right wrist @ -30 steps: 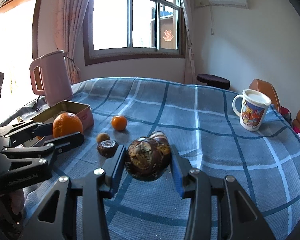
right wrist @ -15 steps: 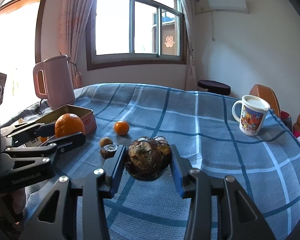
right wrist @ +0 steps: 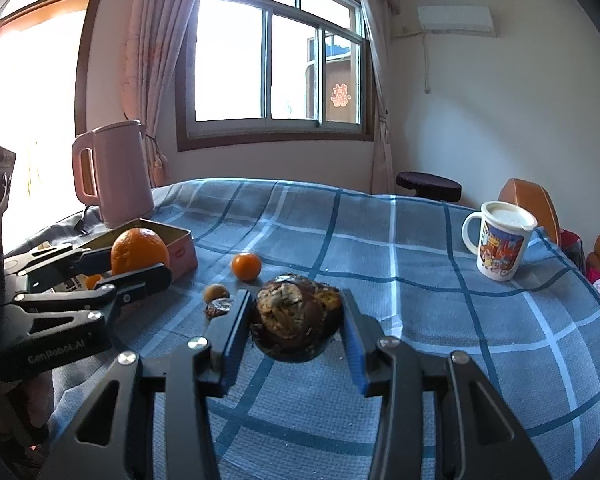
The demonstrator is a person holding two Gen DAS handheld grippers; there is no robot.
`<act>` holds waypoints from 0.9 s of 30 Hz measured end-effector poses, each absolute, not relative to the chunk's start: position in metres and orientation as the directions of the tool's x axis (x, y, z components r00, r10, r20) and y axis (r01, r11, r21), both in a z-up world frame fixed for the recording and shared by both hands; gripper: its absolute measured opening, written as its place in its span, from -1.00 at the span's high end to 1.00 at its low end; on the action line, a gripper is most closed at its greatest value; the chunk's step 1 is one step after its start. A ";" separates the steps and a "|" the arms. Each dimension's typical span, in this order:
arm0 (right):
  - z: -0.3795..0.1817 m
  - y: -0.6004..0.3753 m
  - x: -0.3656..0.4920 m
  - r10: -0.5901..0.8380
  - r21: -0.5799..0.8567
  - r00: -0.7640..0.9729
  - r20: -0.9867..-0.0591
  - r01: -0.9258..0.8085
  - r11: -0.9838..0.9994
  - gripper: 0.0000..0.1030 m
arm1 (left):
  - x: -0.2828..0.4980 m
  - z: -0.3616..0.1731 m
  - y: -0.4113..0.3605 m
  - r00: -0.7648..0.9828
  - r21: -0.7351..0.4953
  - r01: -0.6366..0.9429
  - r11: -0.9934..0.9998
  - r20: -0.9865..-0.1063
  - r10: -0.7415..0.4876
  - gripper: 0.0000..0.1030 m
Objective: Organize fruits
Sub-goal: 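Lift and carry the large orange and brown fruit with both tools toward the tin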
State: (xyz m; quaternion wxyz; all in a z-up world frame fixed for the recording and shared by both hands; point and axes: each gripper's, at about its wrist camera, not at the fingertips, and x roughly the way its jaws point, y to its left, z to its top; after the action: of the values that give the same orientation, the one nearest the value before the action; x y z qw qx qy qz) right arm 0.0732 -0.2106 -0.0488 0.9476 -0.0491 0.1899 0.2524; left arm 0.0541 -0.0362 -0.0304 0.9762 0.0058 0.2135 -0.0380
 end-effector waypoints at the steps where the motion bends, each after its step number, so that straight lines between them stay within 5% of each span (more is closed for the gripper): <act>1: -0.049 -0.211 0.073 0.460 0.003 0.801 -0.383 -0.497 0.868 0.12 | 0.053 -0.030 -0.036 0.907 -0.005 0.076 0.997 -0.415 -0.071 0.04; 27: -0.042 -0.216 0.058 0.472 -0.010 0.827 -0.304 -0.499 0.867 0.12 | 0.035 -0.024 -0.039 0.945 0.022 0.052 0.998 -0.325 -0.042 0.04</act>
State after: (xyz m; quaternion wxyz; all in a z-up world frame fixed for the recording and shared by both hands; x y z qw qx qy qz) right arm 0.0579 -0.2158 -0.0424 0.9549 -0.0443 0.1471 0.2542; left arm 0.0348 -0.0388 -0.0238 0.9859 0.0154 0.1646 -0.0239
